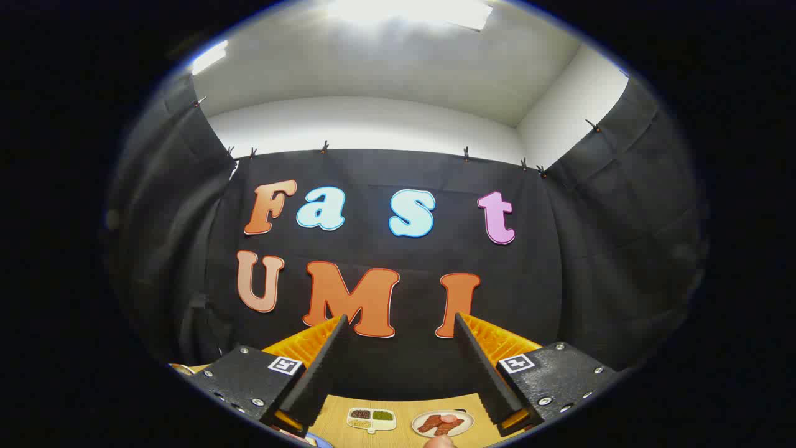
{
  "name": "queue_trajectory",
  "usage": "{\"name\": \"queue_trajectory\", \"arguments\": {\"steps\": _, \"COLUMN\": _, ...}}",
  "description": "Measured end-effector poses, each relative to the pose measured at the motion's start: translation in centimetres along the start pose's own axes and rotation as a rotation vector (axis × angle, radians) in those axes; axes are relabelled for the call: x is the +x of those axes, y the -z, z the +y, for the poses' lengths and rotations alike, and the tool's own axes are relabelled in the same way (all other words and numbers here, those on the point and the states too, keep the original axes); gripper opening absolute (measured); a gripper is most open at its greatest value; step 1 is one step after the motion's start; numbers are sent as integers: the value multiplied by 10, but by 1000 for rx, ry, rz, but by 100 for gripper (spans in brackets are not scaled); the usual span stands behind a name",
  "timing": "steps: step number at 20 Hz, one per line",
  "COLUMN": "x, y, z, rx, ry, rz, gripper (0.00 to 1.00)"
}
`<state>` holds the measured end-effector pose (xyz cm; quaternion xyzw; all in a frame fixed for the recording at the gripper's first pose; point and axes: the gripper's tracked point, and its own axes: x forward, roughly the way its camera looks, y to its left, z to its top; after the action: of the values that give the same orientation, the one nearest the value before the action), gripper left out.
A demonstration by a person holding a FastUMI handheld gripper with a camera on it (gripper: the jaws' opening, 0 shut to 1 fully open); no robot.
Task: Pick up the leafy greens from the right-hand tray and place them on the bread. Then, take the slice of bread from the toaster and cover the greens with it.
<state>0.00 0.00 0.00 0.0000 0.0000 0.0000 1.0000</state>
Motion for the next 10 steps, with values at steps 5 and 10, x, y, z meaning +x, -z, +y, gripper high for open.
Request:
{"name": "queue_trajectory", "arguments": {"steps": 5, "x": -4, "y": -15, "z": -1, "rx": -13, "ry": -12, "rz": -14, "gripper": 99}}
{"name": "queue_trajectory", "arguments": {"steps": 10, "x": -11, "y": -23, "z": -4, "rx": 6, "ry": -21, "rz": -18, "gripper": 99}}
